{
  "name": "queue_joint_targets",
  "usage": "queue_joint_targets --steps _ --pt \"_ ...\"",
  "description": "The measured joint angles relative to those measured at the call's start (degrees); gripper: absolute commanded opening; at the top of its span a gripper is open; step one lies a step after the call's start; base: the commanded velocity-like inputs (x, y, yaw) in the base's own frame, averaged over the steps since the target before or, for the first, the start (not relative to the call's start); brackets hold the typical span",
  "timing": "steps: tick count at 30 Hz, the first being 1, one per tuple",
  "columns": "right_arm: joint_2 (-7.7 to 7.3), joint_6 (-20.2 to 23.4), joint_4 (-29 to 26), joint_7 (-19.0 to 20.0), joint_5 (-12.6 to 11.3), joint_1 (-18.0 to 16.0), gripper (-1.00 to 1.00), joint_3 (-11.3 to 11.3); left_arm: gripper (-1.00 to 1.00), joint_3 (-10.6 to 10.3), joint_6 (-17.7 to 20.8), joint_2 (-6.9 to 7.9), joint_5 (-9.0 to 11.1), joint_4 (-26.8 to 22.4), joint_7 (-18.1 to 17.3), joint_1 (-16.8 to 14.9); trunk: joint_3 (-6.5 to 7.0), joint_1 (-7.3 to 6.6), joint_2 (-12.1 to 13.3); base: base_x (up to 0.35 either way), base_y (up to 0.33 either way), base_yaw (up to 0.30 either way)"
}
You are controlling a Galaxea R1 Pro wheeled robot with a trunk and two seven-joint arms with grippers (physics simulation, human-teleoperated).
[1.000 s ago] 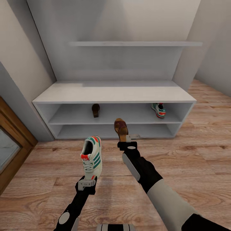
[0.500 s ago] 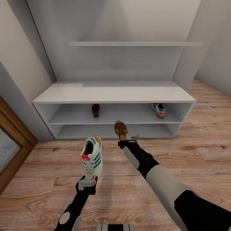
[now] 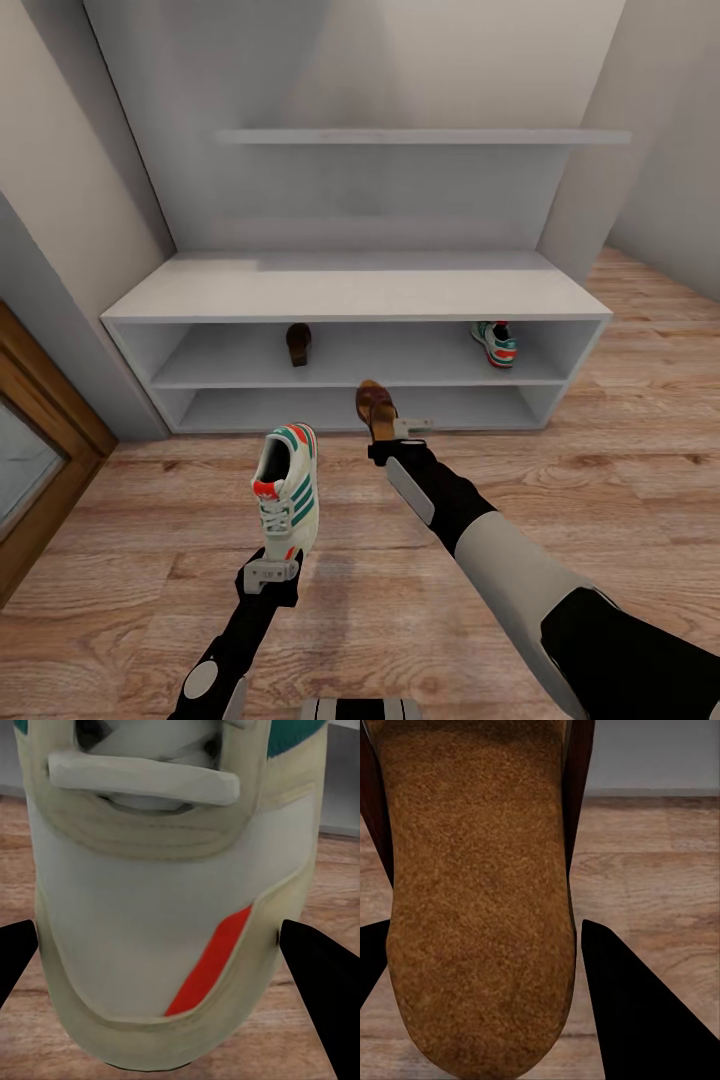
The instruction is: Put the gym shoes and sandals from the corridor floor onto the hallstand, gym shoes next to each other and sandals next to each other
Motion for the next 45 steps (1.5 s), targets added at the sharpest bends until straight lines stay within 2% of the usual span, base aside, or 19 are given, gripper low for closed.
queue_joint_targets --steps 25,30,32,34,37,38,39,40,42,45 --pt "0.00 0.1 0.3 0.6 0.0 0.1 -1.00 0.1 -1.00 -0.7 0.0 -0.16 0.1 -0.5 -0.2 0.0 0.00 0.00 0.0 0.000 0.000 0.000" --pt "0.00 0.0 0.4 0.6 0.0 0.2 -1.00 0.2 -1.00 -1.6 0.0 0.11 -0.8 -0.5 -0.5 0.0 0.00 0.00 0.0 0.096 0.000 0.000" --pt "0.00 0.0 0.4 0.6 0.0 0.2 -1.00 0.2 -1.00 -2.0 0.1 0.68 -1.8 -0.5 -1.0 -0.1 0.00 0.00 0.0 0.216 0.000 0.000" --pt "0.00 0.0 0.4 0.6 0.0 0.2 -1.00 0.2 -1.00 -2.4 0.1 2.54 -3.8 -0.6 -3.3 -0.1 0.00 0.00 0.0 0.180 0.000 0.000" --pt "0.00 0.0 0.4 0.6 0.0 0.2 -1.00 0.2 -1.00 -2.1 0.1 5.15 -4.7 -0.8 -8.3 -0.1 0.00 0.00 0.0 0.104 0.000 0.000" --pt "0.00 0.0 0.4 0.6 0.0 0.2 -1.00 0.2 -1.00 -1.9 0.1 6.14 -4.6 -0.8 -10.3 -0.1 0.00 0.00 0.0 0.082 0.000 0.000" --pt "0.00 0.0 0.4 0.6 0.0 0.2 -1.00 0.2 -1.00 -1.9 0.1 6.18 -4.6 -0.8 -10.3 -0.1 0.00 0.00 0.0 0.065 0.000 0.000" --pt "0.00 0.0 0.4 0.6 0.0 0.2 -1.00 0.2 -1.00 -1.4 0.1 7.10 -4.4 -0.8 -12.1 -0.1 0.00 0.00 0.0 0.052 0.000 0.000" --pt "0.00 0.0 0.4 0.6 0.0 0.2 -1.00 0.2 -1.00 -0.2 0.1 8.66 -3.6 -0.9 -15.1 -0.1 0.00 0.00 0.0 0.038 0.000 0.000" --pt "0.00 0.0 0.4 0.6 0.1 0.2 -1.00 0.2 -1.00 1.6 0.1 10.10 -2.8 -1.0 -17.8 -0.1 0.00 0.00 0.0 0.023 0.000 0.000"
